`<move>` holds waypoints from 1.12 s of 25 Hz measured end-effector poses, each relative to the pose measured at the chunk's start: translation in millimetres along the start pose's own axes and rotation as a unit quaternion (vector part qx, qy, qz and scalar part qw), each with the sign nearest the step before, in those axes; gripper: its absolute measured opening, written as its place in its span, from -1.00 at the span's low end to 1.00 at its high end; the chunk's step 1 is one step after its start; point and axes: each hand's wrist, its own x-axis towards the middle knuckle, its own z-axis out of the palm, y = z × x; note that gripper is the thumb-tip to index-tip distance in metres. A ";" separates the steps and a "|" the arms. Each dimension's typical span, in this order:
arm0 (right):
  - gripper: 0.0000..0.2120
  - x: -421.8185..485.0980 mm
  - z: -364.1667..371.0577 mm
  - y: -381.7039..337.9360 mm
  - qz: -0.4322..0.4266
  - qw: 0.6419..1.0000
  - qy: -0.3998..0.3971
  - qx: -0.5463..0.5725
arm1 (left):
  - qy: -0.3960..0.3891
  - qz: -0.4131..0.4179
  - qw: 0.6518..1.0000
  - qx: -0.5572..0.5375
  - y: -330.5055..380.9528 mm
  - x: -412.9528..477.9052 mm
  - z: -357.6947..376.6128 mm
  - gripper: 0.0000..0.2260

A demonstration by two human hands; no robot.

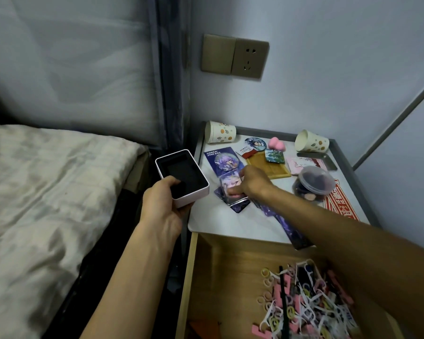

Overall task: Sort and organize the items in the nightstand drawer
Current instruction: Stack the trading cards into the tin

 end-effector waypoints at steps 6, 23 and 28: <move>-0.11 20.3 16.7 -18.8 0.083 0.988 0.020 -0.127 | -0.002 0.000 1.000 -0.006 3.0 -3.4 2.4 -0.81; -0.94 -75.3 -37.5 41.3 -0.034 0.937 0.126 0.325 | -0.060 0.024 0.990 0.125 -31.2 -24.0 12.1 -0.87; -0.90 -133.6 -42.7 83.8 -0.039 0.872 0.038 0.486 | -0.151 -0.021 0.961 0.229 -84.5 -42.8 21.8 -0.81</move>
